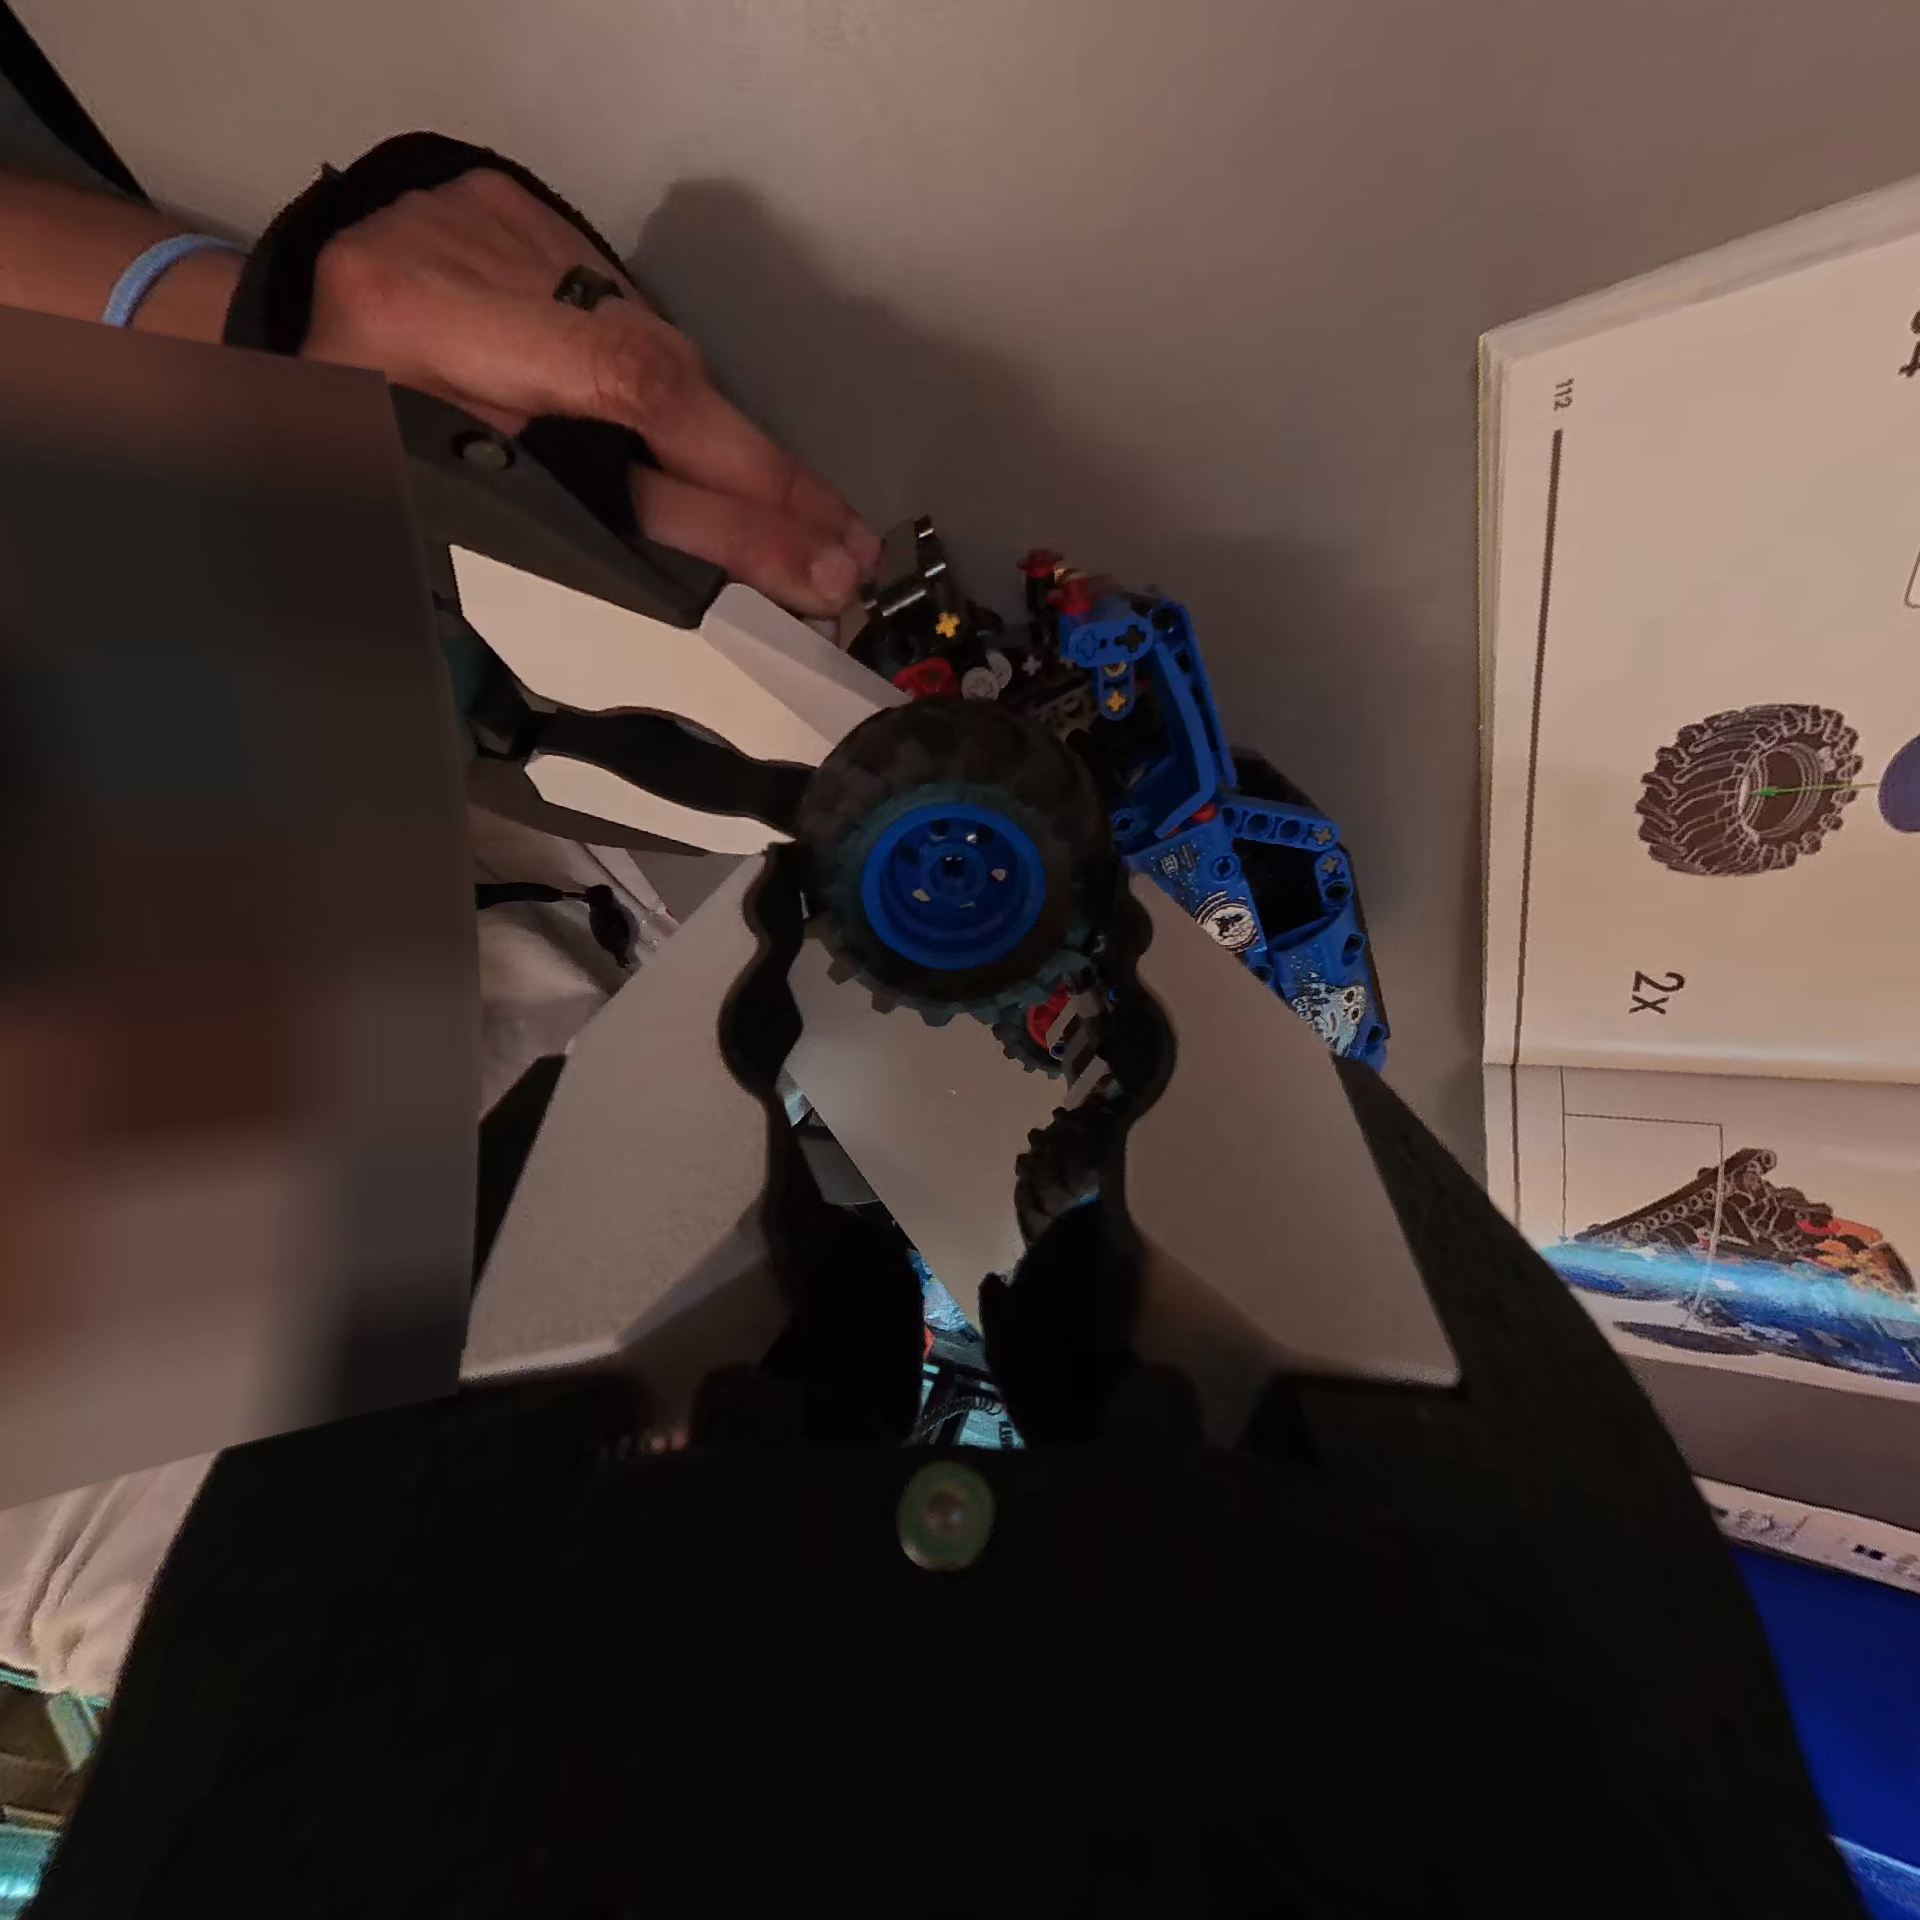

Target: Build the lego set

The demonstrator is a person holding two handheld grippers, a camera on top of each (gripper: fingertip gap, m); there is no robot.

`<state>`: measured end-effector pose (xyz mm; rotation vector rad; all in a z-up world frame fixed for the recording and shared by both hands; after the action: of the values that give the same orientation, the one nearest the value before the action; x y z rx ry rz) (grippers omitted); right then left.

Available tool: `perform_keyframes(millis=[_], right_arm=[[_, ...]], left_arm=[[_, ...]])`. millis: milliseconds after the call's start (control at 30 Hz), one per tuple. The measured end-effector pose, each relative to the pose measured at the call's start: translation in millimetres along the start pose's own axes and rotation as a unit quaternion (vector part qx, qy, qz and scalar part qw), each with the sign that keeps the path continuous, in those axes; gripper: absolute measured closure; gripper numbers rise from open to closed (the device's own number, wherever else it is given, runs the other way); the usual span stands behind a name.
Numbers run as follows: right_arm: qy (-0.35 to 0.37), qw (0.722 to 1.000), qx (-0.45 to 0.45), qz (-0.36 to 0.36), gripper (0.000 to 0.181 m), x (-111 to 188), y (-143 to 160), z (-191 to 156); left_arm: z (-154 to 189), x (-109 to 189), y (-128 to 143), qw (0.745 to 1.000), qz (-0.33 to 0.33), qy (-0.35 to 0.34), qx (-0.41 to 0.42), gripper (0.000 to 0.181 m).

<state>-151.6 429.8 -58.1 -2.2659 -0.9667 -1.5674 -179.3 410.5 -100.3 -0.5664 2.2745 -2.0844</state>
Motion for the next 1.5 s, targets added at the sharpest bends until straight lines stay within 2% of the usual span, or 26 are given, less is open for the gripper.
perform_keyframes(millis=[267,300,367,400,500,633,700,800,867,900,1000,1067,1133,1200,1267,1333,1433,1500], right_arm=[[-0.005,0.997,-0.07,0.026,0.122,-5,3,-2],[-0.011,0.996,-0.079,0.028,0.116,-6,4,-2],[-0.007,0.996,-0.079,0.031,0.122,-7,3,-2],[-0.005,0.996,-0.081,0.031,0.116,-7,3,-2],[0.01,0.996,-0.078,0.031,0.12,-12,1,1],[0.032,0.998,-0.031,0.042,0.119,-10,0,-2],[0.071,0.996,0.015,0.051,0.119,-8,1,1],[0.099,0.987,0.095,0.082,0.104,-8,7,-5],[0.158,0.967,0.154,0.128,0.105,-1,12,-9],[0.198,0.948,0.191,0.161,0.107,3,14,-12],[0.326,0.874,0.259,0.25,0.116,9,18,-20],[0.397,0.83,0.285,0.271,0.125,1,20,-21],[0.458,0.791,0.308,0.264,0.128,-9,18,-18],[0.501,0.758,0.324,0.263,0.14,-19,15,-14],[0.551,0.718,0.332,0.267,0.143,-19,12,-10],[0.555,0.706,0.341,0.277,0.138,-21,11,-12],[0.536,0.721,0.343,0.274,0.135,-28,11,-12],[0.532,0.72,0.348,0.28,0.135,-29,13,-13]], left_arm=[[2,0,0,1.0,-0.001,-0.011,0.002,0.174],[2,0,0,1.0,0.0,-0.009,0.003,0.174],[2,0,0,1.0,-0.002,-0.012,0.002,0.174],[2,0,0,1.0,-0.002,-0.012,0.004,0.174],[1,-1,1,1.0,-0.004,-0.011,0.01,0.174],[0,5,1,1.0,-0.015,-0.018,0.014,0.171],[-1,17,1,0.999,-0.022,-0.031,0.026,0.164],[0,40,-1,0.998,0.004,-0.026,0.064,0.152],[-7,51,-4,0.996,0.024,-0.027,0.084,0.145],[-12,53,-4,0.995,0.026,-0.028,0.089,0.14],[-26,44,2,0.994,-0.005,-0.005,0.105,0.123],[-30,29,12,0.991,-0.052,0.039,0.12,0.114],[-32,16,18,0.984,-0.081,0.089,0.13,0.119],[-29,10,21,0.979,-0.09,0.139,0.121,0.14],[-26,7,26,0.975,-0.098,0.163,0.111,0.153],[-26,6,27,0.977,-0.097,0.16,0.106,0.162],[-23,7,27,0.974,-0.098,0.177,0.106,0.166],[-19,8,27,0.973,-0.098,0.182,0.098,0.167]])
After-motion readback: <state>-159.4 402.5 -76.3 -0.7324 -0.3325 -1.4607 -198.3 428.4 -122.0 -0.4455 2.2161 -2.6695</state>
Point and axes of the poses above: each gripper's, where its closed fingertips meet, x back along the fingers, y out of its underside, z = x × y across the jaws, the point moved 3 cm from there along x, back along the fingers, and after that the axes turned 3 degrees about x, right-handed, at the moved point
